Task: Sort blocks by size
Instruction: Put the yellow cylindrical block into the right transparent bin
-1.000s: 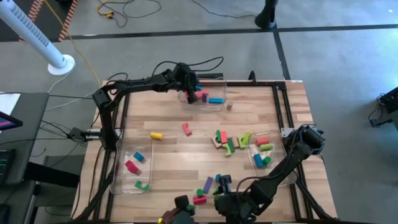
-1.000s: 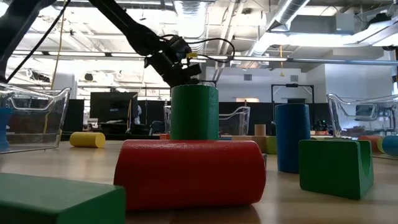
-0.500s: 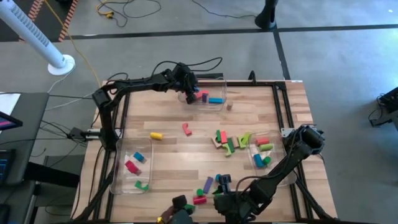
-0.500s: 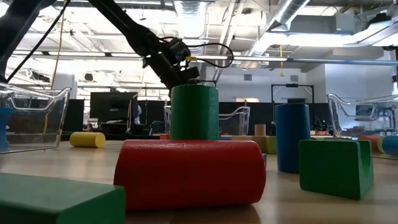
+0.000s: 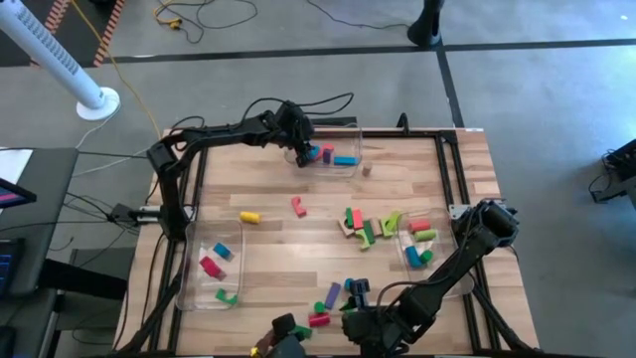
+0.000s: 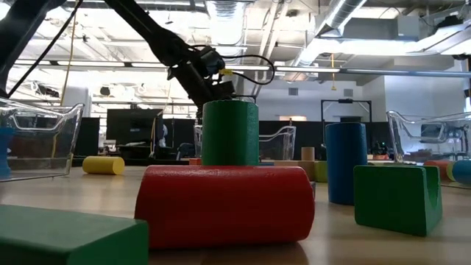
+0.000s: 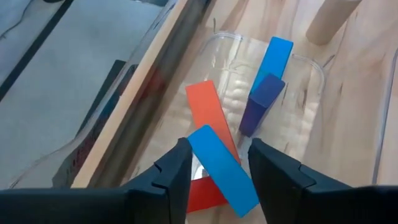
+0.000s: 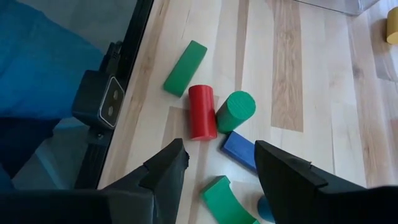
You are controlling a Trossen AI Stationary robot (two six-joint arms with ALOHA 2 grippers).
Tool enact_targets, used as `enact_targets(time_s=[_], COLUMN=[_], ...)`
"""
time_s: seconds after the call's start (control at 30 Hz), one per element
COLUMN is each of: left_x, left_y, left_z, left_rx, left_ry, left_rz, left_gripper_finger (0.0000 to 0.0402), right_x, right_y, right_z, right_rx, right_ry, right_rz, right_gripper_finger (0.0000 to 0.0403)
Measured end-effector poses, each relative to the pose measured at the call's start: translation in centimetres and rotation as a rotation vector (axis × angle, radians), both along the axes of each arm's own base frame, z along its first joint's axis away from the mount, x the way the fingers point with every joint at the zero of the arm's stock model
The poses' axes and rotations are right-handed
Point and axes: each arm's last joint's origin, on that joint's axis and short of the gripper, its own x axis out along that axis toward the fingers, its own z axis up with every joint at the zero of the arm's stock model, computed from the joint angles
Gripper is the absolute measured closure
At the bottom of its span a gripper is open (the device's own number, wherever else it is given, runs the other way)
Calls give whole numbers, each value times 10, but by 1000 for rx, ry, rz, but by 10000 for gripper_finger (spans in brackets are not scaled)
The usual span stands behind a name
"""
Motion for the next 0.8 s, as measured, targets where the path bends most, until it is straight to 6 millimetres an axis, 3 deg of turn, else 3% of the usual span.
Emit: enact_targets(time_s=[0.2,0.4,0.63,0.8], left_x=[-3,-9,-31,-59], left_y=[-6,-27,-83,-133], left_z=[17,55,105,136], left_rx=[13,49,72,40], left_ry=[-40,-121,-115,-93], left_rz=[-19,-72,-199,-289], left_gripper_finger=[235,235,235,235], right_x=[1,2,2,3], right_y=[-2,-2,-2,-4], right_z=[0,0,0,0], right_rx=[-4,-11,-12,-12], right_ry=[2,2,1,0], right_rz=[-2,5,6,1], right_gripper_finger=[182,182,182,182])
